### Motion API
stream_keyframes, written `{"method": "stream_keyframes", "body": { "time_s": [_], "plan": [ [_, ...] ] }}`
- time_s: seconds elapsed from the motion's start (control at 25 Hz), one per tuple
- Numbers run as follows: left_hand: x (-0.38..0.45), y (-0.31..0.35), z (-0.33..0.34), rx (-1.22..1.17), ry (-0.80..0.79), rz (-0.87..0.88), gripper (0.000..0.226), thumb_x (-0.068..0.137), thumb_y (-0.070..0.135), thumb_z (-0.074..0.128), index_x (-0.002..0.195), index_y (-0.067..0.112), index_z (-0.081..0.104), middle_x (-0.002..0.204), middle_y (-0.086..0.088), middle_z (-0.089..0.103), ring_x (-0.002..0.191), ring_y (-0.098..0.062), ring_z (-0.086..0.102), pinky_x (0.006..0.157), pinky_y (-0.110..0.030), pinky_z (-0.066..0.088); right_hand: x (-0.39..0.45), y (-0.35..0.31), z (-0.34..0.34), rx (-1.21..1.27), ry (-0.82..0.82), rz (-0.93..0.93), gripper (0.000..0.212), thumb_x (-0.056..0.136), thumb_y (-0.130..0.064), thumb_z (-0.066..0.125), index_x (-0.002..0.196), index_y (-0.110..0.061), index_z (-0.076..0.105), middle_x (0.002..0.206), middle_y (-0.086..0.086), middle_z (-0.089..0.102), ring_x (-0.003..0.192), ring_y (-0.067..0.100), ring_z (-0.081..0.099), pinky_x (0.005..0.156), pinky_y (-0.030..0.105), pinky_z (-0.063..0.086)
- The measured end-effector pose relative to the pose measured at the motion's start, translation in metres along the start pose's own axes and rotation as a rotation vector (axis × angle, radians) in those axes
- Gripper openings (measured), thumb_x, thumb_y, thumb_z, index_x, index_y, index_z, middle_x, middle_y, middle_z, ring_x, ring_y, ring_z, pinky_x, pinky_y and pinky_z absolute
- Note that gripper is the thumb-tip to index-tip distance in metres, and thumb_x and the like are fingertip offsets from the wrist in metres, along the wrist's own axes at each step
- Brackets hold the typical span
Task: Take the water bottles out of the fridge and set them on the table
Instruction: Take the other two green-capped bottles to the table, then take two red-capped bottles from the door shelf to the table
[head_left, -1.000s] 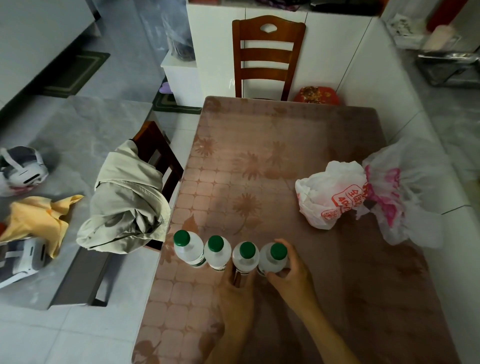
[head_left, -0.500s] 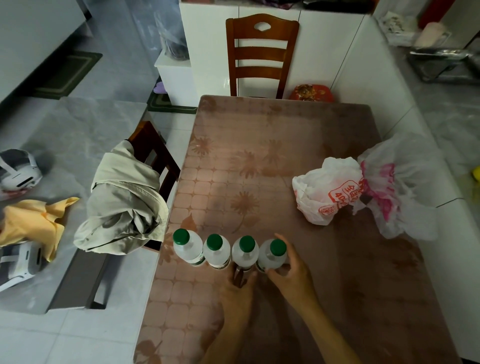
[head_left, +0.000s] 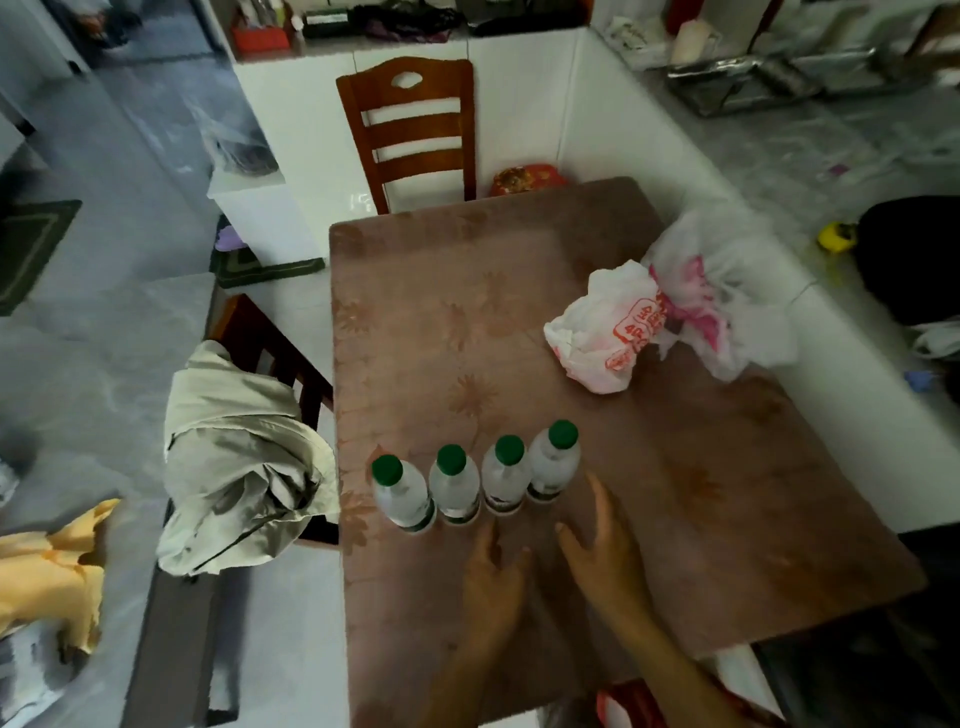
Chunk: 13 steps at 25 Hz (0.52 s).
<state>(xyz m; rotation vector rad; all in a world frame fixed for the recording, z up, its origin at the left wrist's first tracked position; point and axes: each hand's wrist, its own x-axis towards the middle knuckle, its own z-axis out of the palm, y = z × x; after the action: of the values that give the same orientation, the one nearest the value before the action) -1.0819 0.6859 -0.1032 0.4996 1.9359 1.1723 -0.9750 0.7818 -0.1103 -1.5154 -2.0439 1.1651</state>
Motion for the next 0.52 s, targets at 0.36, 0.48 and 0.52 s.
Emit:
{"method": "stream_keyframes", "body": {
  "time_s": [0.36, 0.48, 0.52],
  "plan": [
    [-0.073, -0.056, -0.089, 0.785, -0.284, 0.758, 0.062, 0.094, 0.05, 0.041, 0.148, 0.022, 0.03, 0.153, -0.009, 0.035, 0.139, -0.028, 0.035, 0.111, -0.049, 0.033, -0.186, -0.011, 0.044, -0.342, 0.342, 0.258, 0.084, 0.084, -0.075, 0.034, 0.154, -0.03, 0.018, 0.164, -0.001, 0.011, 0.151, 0.026, 0.009, 0.122, 0.047, 0.007],
    [-0.104, -0.092, -0.095, 0.954, -0.358, 0.847, 0.066, 0.089, 0.049, 0.043, 0.144, 0.013, 0.039, 0.15, -0.016, 0.04, 0.136, -0.036, 0.04, 0.105, -0.059, 0.036, -0.257, -0.001, 0.057, -0.44, 0.384, 0.364, 0.081, 0.086, -0.077, 0.029, 0.154, -0.039, 0.007, 0.161, -0.009, -0.008, 0.151, 0.023, -0.008, 0.12, 0.049, 0.0],
    [-0.122, -0.1, -0.098, 0.93, -0.384, 0.878, 0.067, 0.088, 0.049, 0.043, 0.145, 0.016, 0.038, 0.151, -0.014, 0.038, 0.138, -0.035, 0.036, 0.106, -0.059, 0.033, -0.281, 0.005, 0.063, -0.456, 0.394, 0.412, 0.08, 0.085, -0.078, 0.024, 0.153, -0.041, 0.008, 0.16, -0.011, -0.009, 0.15, 0.022, -0.01, 0.12, 0.051, -0.001]
  ]
}}
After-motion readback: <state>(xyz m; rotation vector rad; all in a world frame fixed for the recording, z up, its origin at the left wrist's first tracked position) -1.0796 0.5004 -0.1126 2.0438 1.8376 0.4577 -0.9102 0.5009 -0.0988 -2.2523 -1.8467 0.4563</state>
